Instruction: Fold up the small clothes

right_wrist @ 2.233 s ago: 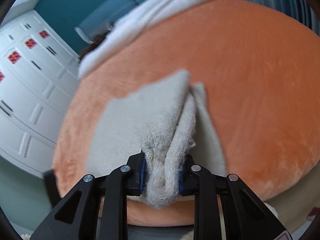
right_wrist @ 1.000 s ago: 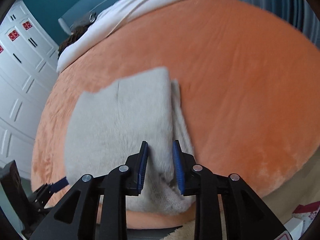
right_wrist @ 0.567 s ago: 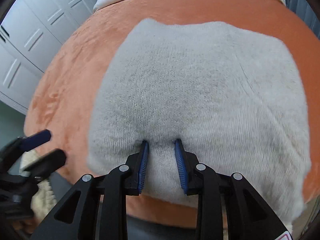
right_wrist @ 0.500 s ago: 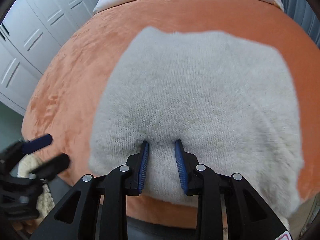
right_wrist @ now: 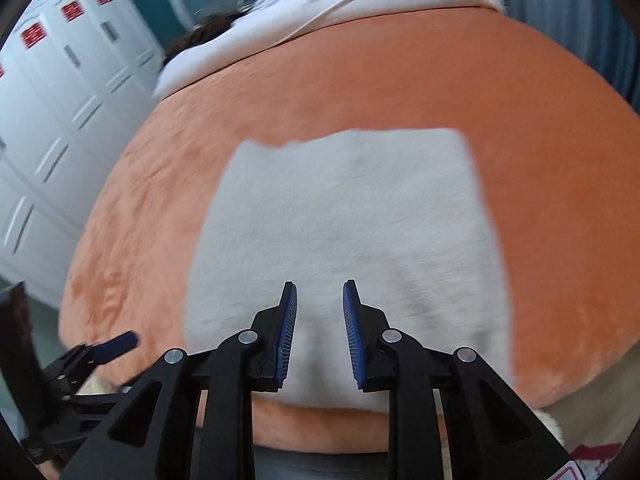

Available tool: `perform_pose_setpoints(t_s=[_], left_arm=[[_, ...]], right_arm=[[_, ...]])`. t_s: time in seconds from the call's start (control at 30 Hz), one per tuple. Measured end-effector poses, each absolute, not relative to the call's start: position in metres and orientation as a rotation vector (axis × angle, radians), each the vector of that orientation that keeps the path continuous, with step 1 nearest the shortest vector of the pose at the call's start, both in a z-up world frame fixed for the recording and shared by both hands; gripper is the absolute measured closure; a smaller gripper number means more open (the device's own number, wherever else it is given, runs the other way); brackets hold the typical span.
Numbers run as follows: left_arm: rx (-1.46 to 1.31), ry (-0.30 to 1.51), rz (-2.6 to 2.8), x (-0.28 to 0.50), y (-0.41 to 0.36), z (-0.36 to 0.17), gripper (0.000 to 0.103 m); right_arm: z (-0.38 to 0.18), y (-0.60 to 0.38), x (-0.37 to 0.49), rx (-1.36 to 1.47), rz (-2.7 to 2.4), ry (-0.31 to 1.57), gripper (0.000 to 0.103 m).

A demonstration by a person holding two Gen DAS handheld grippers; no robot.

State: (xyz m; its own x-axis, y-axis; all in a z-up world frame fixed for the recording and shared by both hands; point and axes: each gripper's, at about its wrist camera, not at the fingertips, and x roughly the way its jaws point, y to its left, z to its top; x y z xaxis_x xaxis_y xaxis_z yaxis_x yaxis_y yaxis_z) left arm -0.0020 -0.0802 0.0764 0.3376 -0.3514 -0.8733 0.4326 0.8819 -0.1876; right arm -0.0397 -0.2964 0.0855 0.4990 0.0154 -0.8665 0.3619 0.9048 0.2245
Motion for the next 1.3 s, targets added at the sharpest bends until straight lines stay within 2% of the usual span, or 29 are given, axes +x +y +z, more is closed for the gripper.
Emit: perform_pose_setpoints(t_s=[0.03,0.07,0.1,0.2,0.3,0.33,0.43,0.53,0.6,0.63,0.8,1.0,1.03,1.07,1.1,1.2,1.3], left_arm=[[0.083,1.106,-0.52,-0.001,-0.087,0.079,0.022],[0.092,1.091,-0.526,0.001,-0.096,0.08,0.019],[0.115,1.081,-0.524,0.002,-0.107,0.078,0.014],[0.173,1.119,-0.523,0.006,-0.13,0.064,0.014],[0.162,1.148,-0.525,0.007,-0.137,0.056,0.014],[0.167,1.148,-0.525,0.006,-0.139,0.054,0.014],[0.205,1.147,-0.515,0.004,-0.145,0.049,0.014],[0.237,1.142,-0.504,0.004,-0.148,0.046,0.013],[0.227,1.154,-0.497,0.008,-0.147,0.046,0.013],[0.219,1.154,-0.495,0.009,-0.146,0.046,0.013],[0.232,1.129,-0.493,0.012,-0.154,0.055,0.013],[0.233,1.13,-0.476,0.014,-0.158,0.055,0.012],[0.237,1.13,-0.476,0.015,-0.159,0.055,0.011],[0.24,1.129,-0.477,0.015,-0.16,0.055,0.011],[0.243,1.129,-0.479,0.015,-0.159,0.055,0.011],[0.234,1.131,-0.484,0.016,-0.157,0.055,0.011],[0.202,1.13,-0.483,0.018,-0.155,0.054,0.01]], right_arm=[[0.07,-0.311,-0.045,0.43,-0.251,1.079,0.079],[0.056,-0.321,-0.05,0.462,-0.255,1.105,0.086],[0.042,-0.33,-0.055,0.513,-0.224,1.109,0.089],[0.061,-0.334,-0.061,0.572,-0.213,1.069,0.092],[0.091,-0.328,-0.069,0.432,-0.263,0.994,0.082],[0.086,-0.328,-0.068,0.381,-0.284,1.02,0.078],[0.047,-0.337,-0.063,0.317,-0.324,1.123,0.077],[0.07,-0.335,-0.064,0.282,-0.308,1.076,0.072],[0.084,-0.339,-0.067,0.314,-0.307,1.028,0.062],[0.088,-0.343,-0.068,0.34,-0.307,1.008,0.061],[0.085,-0.359,-0.064,0.453,-0.304,0.994,0.061],[0.056,-0.354,-0.017,0.402,-0.297,1.074,0.058],[0.052,-0.354,-0.012,0.395,-0.296,1.079,0.065],[0.055,-0.353,-0.01,0.395,-0.286,1.073,0.087],[0.065,-0.352,-0.01,0.406,-0.271,1.04,0.092],[0.099,-0.356,-0.02,0.437,-0.232,0.897,0.094],[0.069,-0.37,-0.015,0.468,-0.239,0.974,0.093]])
